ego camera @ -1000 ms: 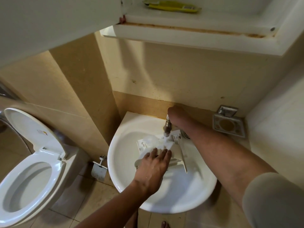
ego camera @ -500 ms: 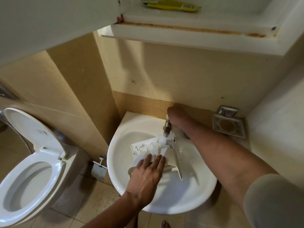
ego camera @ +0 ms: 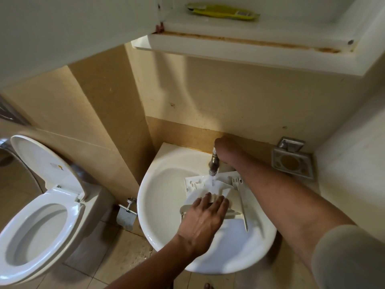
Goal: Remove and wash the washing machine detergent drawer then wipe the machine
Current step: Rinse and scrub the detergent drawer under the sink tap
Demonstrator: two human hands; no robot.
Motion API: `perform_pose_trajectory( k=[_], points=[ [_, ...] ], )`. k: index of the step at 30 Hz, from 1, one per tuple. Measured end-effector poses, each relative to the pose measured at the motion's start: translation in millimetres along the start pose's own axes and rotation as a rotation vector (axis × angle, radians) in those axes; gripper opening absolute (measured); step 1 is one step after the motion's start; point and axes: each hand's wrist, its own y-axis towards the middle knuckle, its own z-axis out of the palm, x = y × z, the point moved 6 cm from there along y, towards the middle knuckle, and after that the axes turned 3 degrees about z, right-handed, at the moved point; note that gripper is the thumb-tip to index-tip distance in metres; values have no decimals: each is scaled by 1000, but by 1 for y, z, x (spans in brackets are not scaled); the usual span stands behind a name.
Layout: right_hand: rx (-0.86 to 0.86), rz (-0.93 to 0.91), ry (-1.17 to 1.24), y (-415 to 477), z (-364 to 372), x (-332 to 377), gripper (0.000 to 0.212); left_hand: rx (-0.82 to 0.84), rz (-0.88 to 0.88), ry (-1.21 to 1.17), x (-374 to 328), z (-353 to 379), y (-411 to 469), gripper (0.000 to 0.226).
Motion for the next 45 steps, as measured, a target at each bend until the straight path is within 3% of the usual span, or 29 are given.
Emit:
perform_pose_trajectory(
  k=[6,10,23,29,36,41,45],
  points=[
    [2,12,-3,0,-1,0,18,-18,80,34,-6,-1,4,85],
    [-3,15,7,0,0,-1,17,-74,40,-28,0,-4,4,77],
    [10,16,32,3,3,-2,17,-140,-387,-366,54,-43,-10,51],
    [8,-7,41,1,3,-2,13,-99,-554,-719,90,-53,4,63],
    [2,-11,69,2,3,-3,15,-195,-741,-867,103,-48,-8,51],
    [5,6,82,6,6,-3,17,-266,-1008,-989,114,-28,-36,47],
    [0,-8,68,6,7,-3,14,-419,-1206,-1172,115,-15,-57,45]
  ],
)
